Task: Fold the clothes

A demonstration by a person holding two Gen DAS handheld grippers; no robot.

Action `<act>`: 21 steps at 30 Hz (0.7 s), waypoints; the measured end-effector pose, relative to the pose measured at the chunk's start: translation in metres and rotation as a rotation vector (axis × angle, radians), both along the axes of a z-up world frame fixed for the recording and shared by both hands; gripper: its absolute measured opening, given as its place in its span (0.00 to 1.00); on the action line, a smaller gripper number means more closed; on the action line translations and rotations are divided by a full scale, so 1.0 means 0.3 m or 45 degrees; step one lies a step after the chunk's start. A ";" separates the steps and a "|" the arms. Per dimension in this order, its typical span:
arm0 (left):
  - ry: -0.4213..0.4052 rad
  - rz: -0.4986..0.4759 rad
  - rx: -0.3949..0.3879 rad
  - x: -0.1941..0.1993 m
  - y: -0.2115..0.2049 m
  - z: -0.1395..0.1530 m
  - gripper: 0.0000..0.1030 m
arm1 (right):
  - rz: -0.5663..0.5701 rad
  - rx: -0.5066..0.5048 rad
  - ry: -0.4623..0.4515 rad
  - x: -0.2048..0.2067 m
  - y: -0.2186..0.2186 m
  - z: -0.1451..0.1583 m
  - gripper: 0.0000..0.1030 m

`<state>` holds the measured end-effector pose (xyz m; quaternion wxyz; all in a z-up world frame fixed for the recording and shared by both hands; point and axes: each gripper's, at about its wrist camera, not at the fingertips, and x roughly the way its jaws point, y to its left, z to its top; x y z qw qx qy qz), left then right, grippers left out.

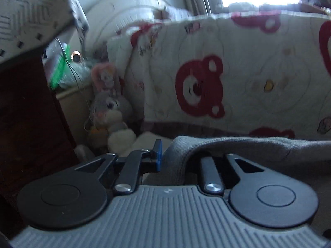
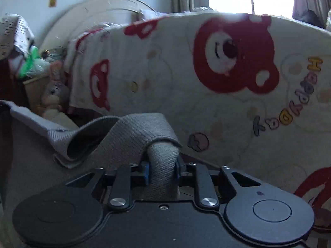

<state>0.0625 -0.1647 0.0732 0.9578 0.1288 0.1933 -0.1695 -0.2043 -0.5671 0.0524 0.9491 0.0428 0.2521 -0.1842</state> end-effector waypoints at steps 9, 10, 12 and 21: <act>0.263 -0.230 0.077 -0.134 -0.153 -0.385 0.44 | -0.045 0.411 0.203 -0.020 -0.098 -0.390 0.46; 0.308 -0.288 0.054 -0.167 -0.159 -0.413 0.44 | -0.036 0.453 0.231 -0.062 -0.085 -0.433 0.46; 0.398 -0.418 0.007 -0.245 -0.170 -0.454 0.44 | -0.013 0.538 0.279 -0.149 -0.054 -0.513 0.46; 0.627 -0.965 -0.056 -0.557 -0.252 -0.587 0.44 | 0.103 0.895 0.248 -0.420 0.192 -0.614 0.60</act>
